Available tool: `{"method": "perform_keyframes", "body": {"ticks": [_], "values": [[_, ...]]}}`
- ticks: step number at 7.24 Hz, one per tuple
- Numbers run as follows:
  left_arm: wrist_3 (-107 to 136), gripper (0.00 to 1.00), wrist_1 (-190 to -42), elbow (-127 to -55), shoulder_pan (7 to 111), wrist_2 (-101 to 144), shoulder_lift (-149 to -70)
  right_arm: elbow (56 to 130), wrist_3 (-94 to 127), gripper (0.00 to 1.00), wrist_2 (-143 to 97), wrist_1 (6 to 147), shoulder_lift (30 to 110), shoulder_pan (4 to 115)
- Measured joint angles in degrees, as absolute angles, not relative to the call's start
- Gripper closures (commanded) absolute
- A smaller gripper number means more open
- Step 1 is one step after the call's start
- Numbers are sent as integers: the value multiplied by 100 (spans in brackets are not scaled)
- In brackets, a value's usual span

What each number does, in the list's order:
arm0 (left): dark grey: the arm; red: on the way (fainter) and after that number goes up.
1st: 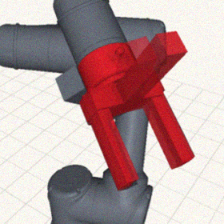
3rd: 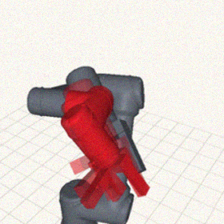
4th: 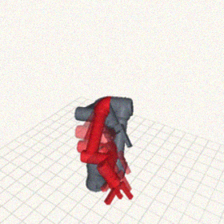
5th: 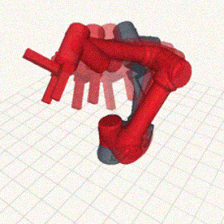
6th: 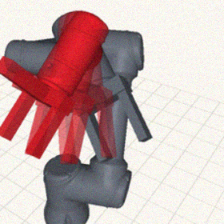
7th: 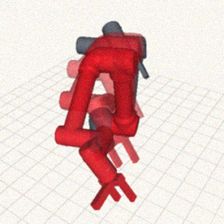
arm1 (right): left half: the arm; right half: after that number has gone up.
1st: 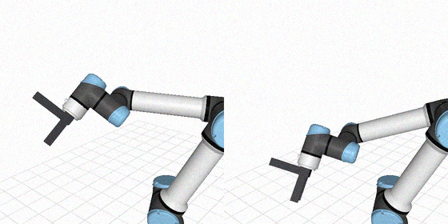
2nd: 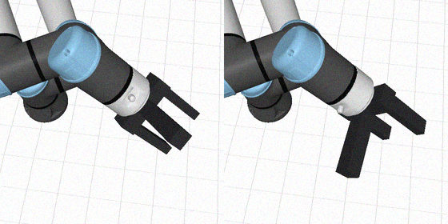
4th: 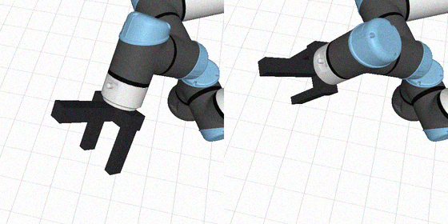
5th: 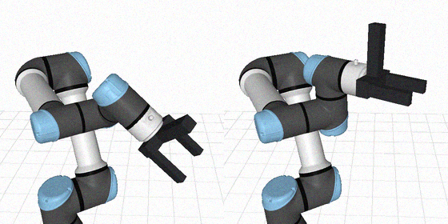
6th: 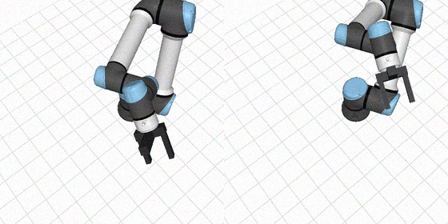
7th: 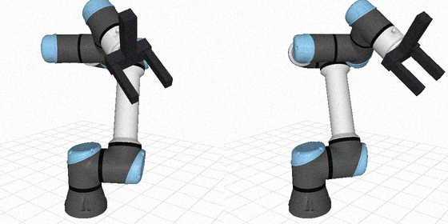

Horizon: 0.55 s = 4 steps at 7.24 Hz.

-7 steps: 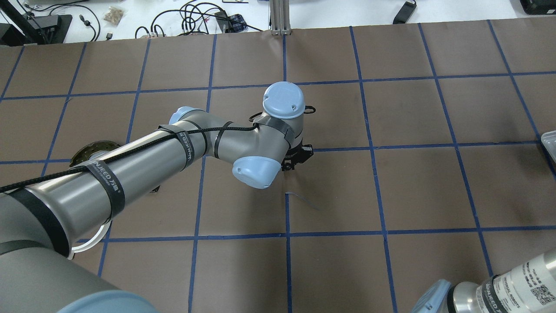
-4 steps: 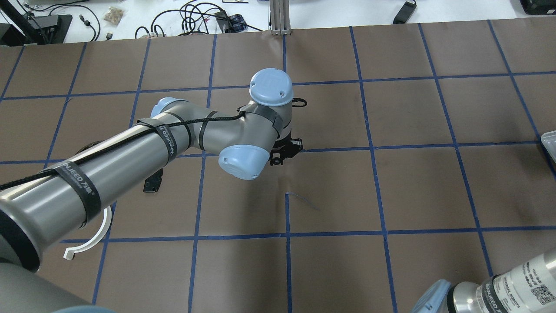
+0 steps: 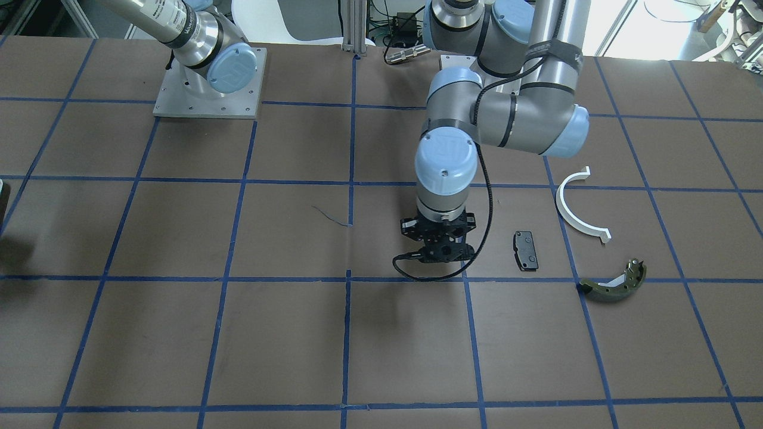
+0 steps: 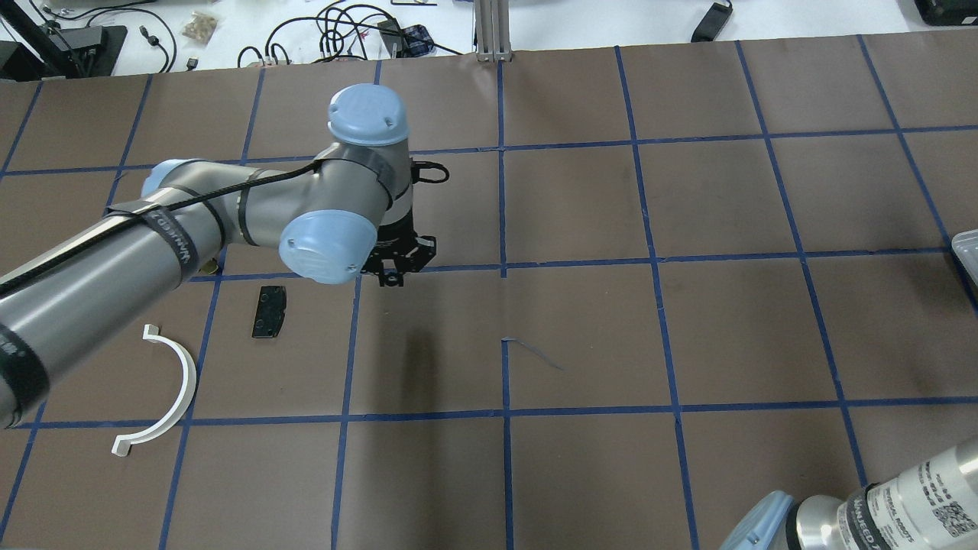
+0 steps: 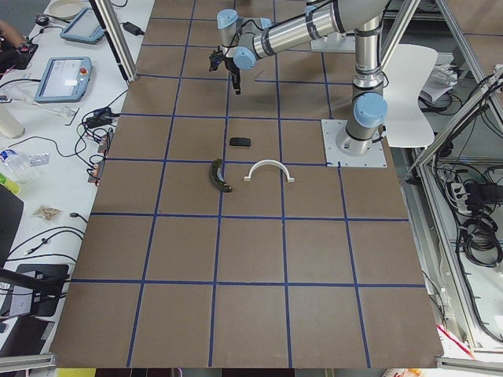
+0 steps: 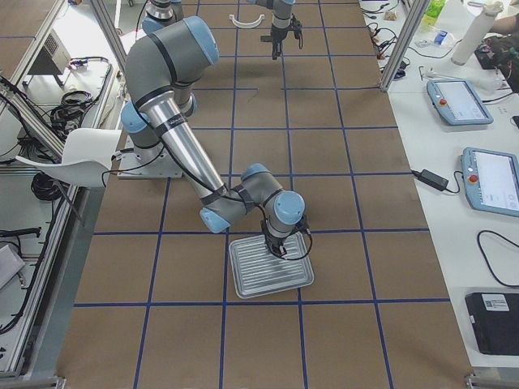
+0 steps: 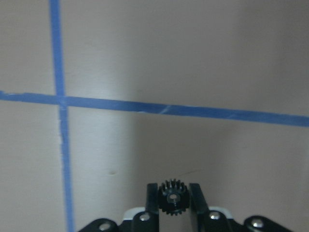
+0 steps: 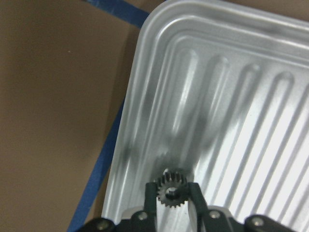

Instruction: Place bearing gear from tray to pile

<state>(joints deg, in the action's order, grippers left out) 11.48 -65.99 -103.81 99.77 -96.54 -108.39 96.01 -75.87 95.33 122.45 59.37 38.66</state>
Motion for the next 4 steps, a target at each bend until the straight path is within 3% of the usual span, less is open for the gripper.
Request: {"method": "perform_keyframes", "body": {"ticks": [4], "values": [[-1333,100,-6214,-11242,8527,-9857,-10253,9763,-5214,87,9456,11988,6525,4829]]}}
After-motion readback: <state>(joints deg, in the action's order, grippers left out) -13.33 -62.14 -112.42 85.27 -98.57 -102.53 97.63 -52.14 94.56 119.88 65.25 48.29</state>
